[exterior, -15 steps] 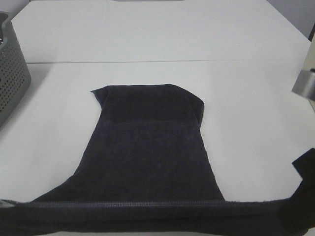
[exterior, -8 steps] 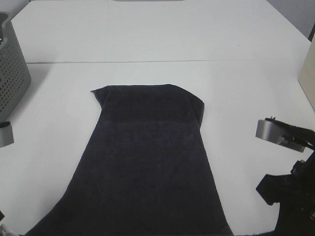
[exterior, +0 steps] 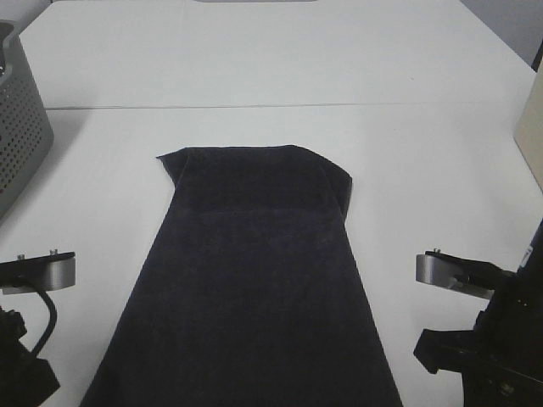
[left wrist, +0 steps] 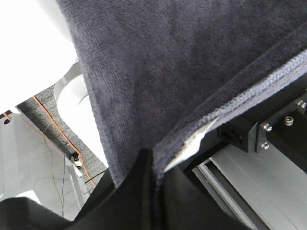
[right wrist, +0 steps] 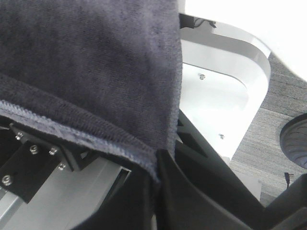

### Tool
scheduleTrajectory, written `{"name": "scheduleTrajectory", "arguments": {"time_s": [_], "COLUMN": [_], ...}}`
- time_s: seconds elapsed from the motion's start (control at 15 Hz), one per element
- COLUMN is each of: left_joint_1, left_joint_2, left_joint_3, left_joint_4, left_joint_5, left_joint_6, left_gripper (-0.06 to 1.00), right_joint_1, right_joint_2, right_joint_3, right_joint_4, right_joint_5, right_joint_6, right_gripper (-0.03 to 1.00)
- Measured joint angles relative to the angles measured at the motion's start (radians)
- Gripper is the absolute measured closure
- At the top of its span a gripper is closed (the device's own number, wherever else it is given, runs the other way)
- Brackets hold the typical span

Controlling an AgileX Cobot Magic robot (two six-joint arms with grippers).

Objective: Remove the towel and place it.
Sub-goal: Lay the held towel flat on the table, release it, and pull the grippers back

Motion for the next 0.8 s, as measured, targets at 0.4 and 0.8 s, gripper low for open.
{"name": "scheduleTrajectory", "arguments": {"time_s": [0.4, 0.8], "left_joint_1": [0.000, -0.197], "left_joint_2": [0.073, 0.206], "left_joint_3": [-0.041, -0.162], "left_joint_4": [-0.039, -0.008], "left_joint_5": [-0.004, -0.035], "left_joint_6": [0.149, 0.130], "left_gripper": [0.93, 0.92], "right_joint_1": [-0.007, -0.011], "right_joint_2": [0.009, 0.010], "right_joint_3": [0.002, 0.002], "right_joint_4": [0.014, 0.070], "right_joint_5": [-0.028, -0.079], "right_joint_6": [-0.058, -0.123], "right_gripper": [0.96, 0.95]}}
